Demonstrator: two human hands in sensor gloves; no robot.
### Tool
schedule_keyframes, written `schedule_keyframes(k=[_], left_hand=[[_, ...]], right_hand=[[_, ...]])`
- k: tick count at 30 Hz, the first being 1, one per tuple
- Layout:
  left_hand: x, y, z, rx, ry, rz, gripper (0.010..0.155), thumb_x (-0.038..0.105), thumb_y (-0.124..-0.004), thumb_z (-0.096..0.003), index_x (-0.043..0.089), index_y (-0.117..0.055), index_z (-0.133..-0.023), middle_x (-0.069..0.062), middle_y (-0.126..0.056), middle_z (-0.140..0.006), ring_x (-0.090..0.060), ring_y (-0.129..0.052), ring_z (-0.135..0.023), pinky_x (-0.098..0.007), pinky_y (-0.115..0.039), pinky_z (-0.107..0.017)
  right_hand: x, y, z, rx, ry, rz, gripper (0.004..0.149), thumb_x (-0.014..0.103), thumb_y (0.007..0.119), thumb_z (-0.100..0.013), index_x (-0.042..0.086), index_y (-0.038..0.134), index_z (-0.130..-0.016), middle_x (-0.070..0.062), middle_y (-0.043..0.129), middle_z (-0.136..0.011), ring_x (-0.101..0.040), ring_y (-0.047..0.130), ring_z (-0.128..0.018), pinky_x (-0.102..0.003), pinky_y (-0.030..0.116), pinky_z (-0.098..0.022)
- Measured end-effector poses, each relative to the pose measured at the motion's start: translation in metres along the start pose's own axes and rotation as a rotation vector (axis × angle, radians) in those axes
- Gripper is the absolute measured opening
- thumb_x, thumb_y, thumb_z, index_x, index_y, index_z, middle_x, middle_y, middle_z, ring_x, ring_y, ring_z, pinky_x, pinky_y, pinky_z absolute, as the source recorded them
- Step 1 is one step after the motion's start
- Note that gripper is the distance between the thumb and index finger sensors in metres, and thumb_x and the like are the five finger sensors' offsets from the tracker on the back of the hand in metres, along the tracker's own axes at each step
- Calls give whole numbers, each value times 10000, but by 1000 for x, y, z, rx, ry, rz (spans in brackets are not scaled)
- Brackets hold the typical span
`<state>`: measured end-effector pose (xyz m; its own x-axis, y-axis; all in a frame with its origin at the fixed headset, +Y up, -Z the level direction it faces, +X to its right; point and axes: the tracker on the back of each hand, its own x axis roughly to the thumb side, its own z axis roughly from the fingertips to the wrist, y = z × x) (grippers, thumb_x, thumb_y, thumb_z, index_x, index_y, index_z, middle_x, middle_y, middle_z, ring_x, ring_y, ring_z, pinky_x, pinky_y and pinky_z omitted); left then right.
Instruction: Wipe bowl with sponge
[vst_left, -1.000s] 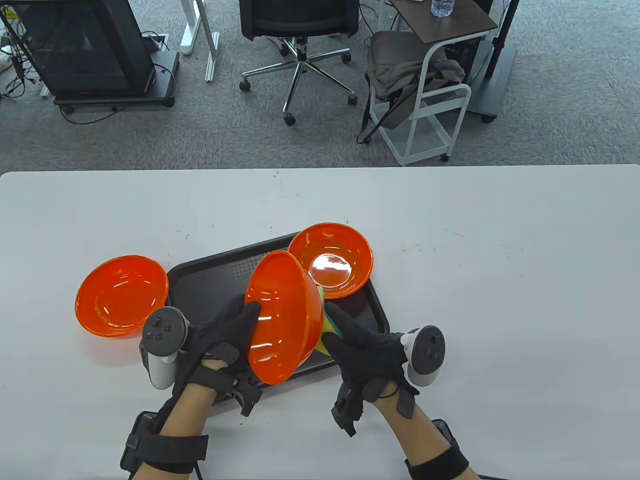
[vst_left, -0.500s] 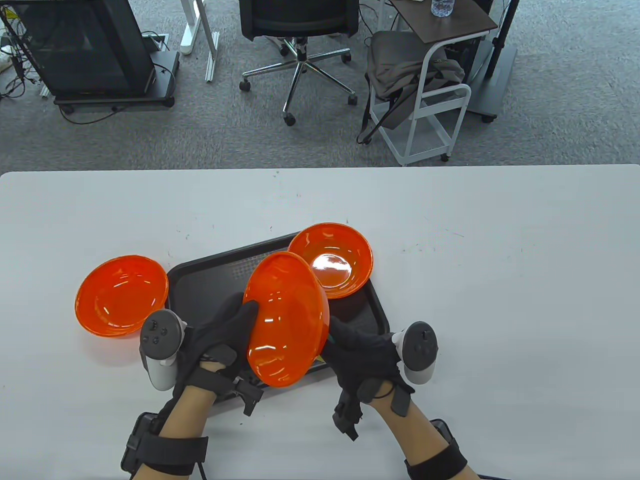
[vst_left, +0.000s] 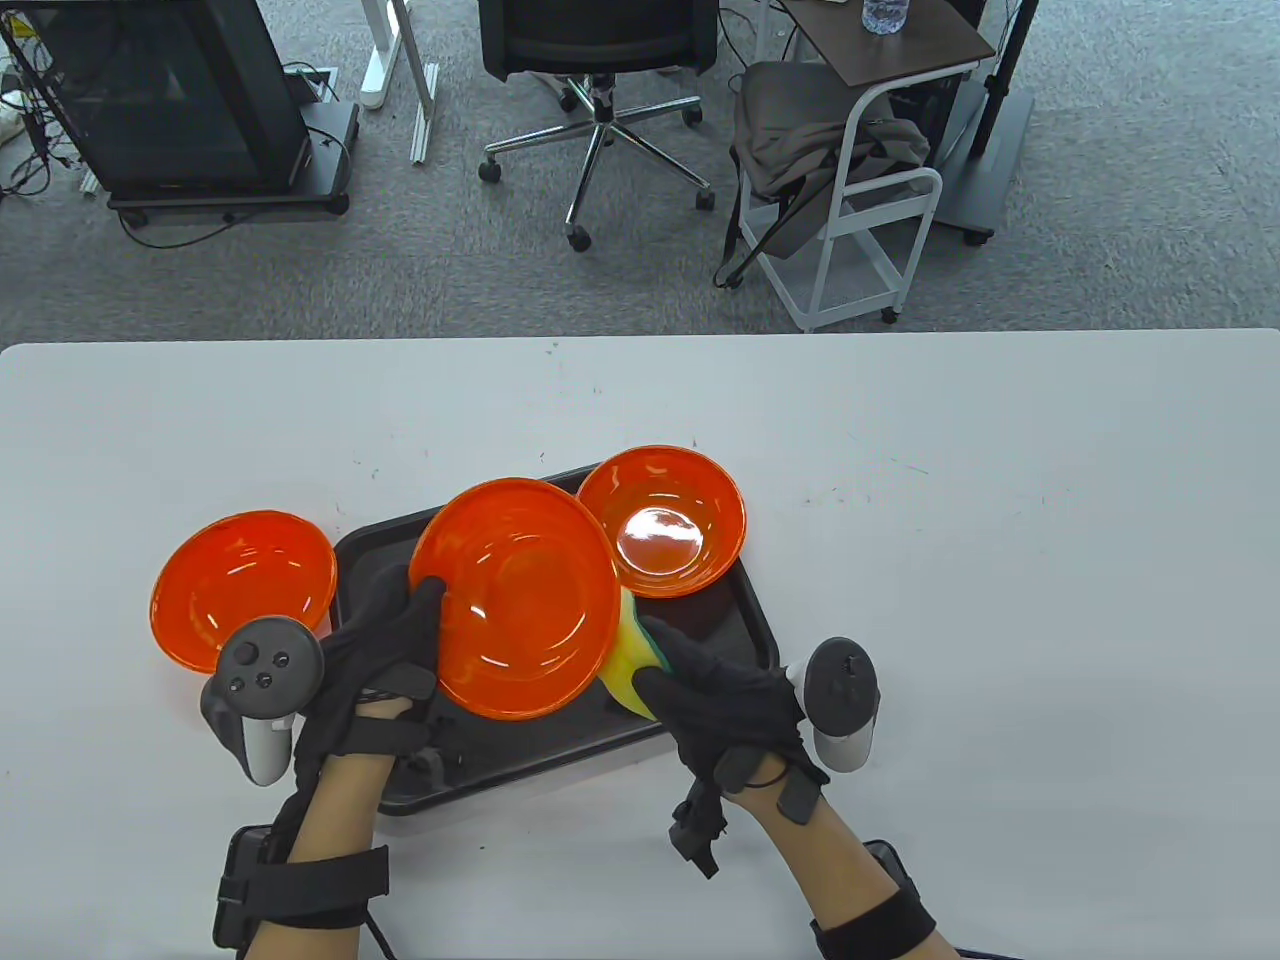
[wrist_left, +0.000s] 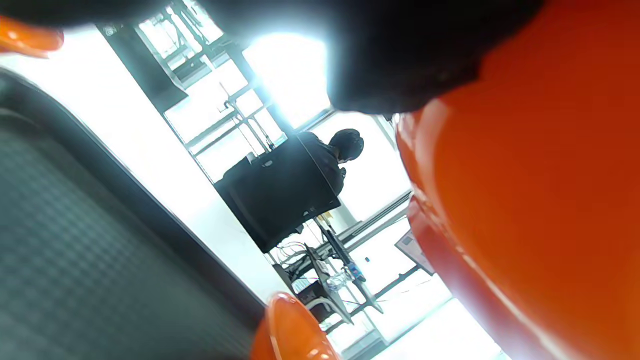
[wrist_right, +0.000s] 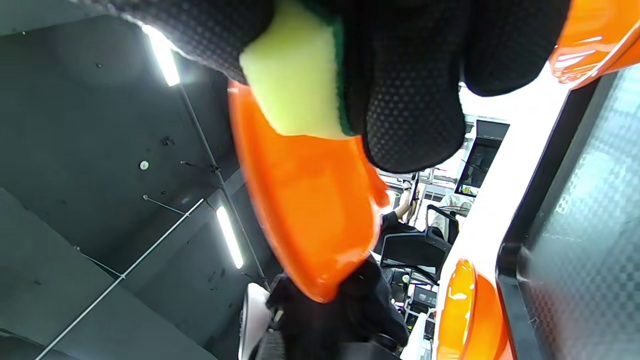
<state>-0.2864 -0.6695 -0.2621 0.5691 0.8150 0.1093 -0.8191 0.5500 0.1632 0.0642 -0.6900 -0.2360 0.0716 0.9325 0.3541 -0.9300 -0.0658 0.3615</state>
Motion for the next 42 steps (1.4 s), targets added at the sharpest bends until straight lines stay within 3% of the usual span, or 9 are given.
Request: schedule_keyframes(k=[15,27,42], left_hand=[[-10,7,-5,10,22,-2,534,496,-772,-526,90,-770,-872,64,-980,-264,-43,-927,78,-270,-891,25],[-65,76,-7,299,231,28,536,493,-771,-526,92,-761,-881,55,-980,-272,-50,-932,68,-276,-892,15],[-129,113,17,524,545,312,620,445,-741,-535,45,-575,-978,-50,-956,-453,-120,-988,-100,-329,-906,-117]], right_hand=[[-12,-9,0,-3,62,48,523,309,748,-567,-16,564,-933,-299,853,-812,-389,1006,-581,-616,741,-504],[-9,-12,0,24,28,48,521,317,751,-568,1,567,-940,-291,853,-822,-391,1004,-586,-619,739,-507],[-8,-14,0,46,16,60,522,319,750,-569,7,565,-944,-289,849,-831,-394,998,-594,-623,734,-509]])
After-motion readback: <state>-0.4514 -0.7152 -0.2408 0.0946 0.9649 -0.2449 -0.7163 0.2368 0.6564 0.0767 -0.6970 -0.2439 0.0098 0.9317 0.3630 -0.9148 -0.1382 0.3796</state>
